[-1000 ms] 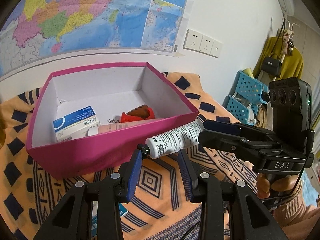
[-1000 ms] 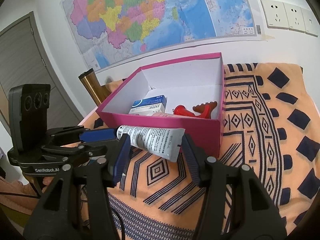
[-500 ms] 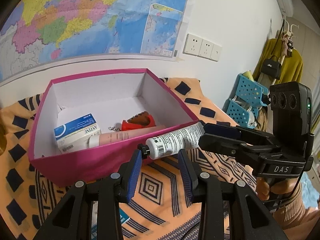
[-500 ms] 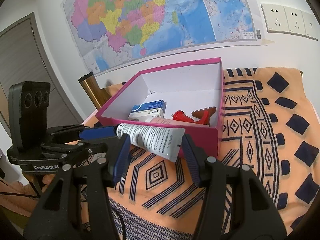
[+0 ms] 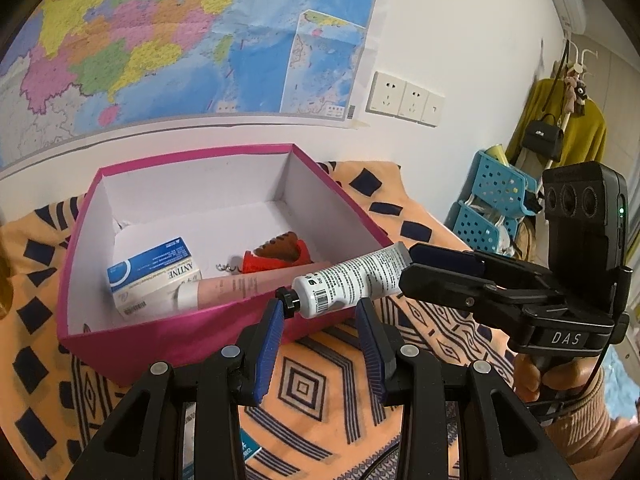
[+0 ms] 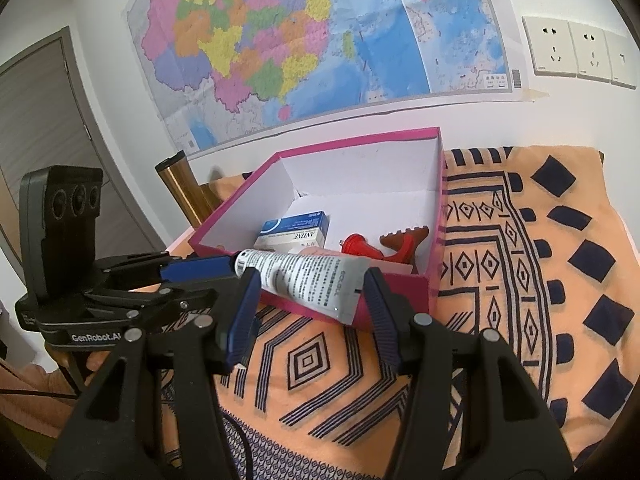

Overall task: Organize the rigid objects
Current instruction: 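Carry the white tube with both grippers over the pink box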

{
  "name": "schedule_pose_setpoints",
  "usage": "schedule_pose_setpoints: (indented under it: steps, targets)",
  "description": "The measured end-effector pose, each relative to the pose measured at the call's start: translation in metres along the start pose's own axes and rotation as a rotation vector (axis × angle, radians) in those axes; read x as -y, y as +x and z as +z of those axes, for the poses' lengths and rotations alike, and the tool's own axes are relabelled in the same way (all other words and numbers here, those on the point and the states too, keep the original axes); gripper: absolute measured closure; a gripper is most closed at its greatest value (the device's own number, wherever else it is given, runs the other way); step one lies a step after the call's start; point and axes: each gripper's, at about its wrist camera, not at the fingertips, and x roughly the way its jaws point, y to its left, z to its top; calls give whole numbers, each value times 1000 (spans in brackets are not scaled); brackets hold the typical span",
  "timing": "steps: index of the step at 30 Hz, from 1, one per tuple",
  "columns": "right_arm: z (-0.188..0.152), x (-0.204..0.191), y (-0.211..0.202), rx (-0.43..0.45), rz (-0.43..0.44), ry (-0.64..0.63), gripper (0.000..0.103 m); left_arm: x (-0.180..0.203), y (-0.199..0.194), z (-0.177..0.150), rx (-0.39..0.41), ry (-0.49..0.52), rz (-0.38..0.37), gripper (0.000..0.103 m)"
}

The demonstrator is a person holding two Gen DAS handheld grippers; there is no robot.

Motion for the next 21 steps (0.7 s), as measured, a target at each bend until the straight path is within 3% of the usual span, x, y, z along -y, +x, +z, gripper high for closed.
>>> schedule_pose_setpoints:
  steps: [21]
  targets:
    - [13,1,-1,28,-5,-13,47,-1,5,12,17,5,19,66]
